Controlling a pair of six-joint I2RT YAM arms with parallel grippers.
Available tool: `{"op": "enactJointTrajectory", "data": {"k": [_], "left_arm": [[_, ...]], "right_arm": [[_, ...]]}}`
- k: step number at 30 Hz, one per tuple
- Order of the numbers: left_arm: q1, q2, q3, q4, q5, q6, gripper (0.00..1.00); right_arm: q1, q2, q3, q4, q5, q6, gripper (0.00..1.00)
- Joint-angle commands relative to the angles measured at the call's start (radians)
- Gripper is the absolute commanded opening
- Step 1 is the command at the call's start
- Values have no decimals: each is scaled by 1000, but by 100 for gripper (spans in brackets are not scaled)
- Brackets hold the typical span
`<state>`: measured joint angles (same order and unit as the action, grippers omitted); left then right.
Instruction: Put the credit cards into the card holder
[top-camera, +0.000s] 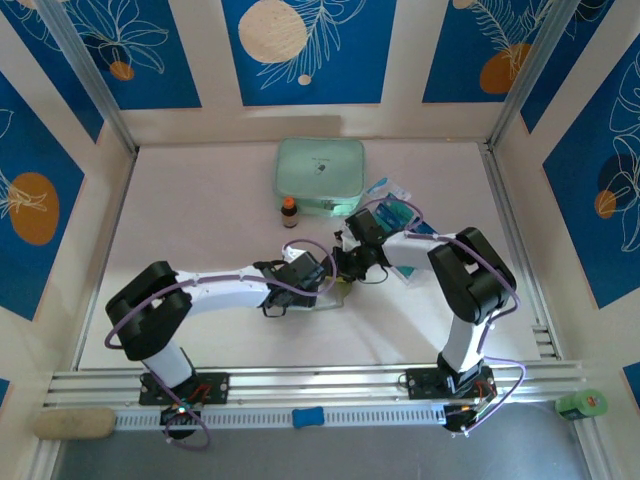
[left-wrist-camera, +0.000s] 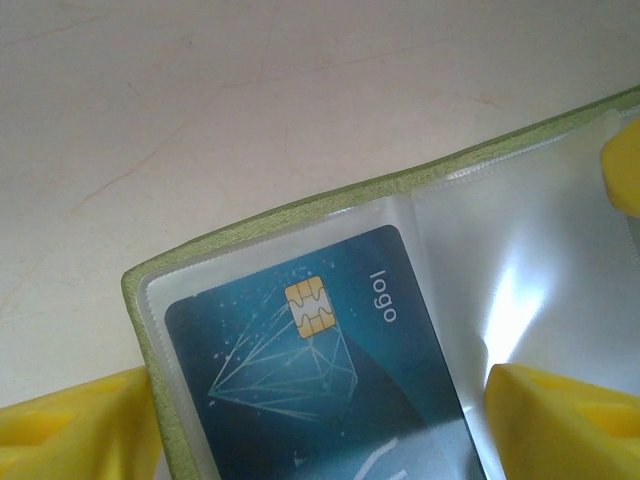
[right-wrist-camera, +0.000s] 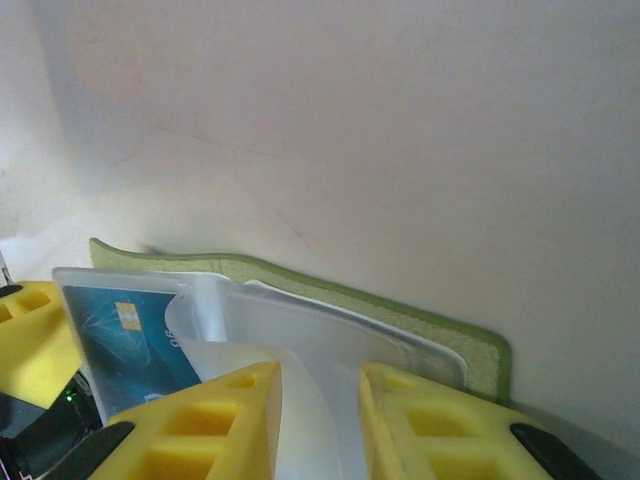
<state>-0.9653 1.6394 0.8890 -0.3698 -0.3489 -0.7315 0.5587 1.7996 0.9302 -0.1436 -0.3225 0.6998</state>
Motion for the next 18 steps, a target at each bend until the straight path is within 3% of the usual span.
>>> {"op": "enactJointTrajectory", "data": {"k": [1, 18], "left_arm": [[-7, -4, -16, 10, 1, 12, 81], [-6, -49, -11, 13, -16, 30, 85]], "right_arm": [[4, 33, 25, 3, -38, 10, 28], [17, -46, 21, 12, -134, 34, 29]]}}
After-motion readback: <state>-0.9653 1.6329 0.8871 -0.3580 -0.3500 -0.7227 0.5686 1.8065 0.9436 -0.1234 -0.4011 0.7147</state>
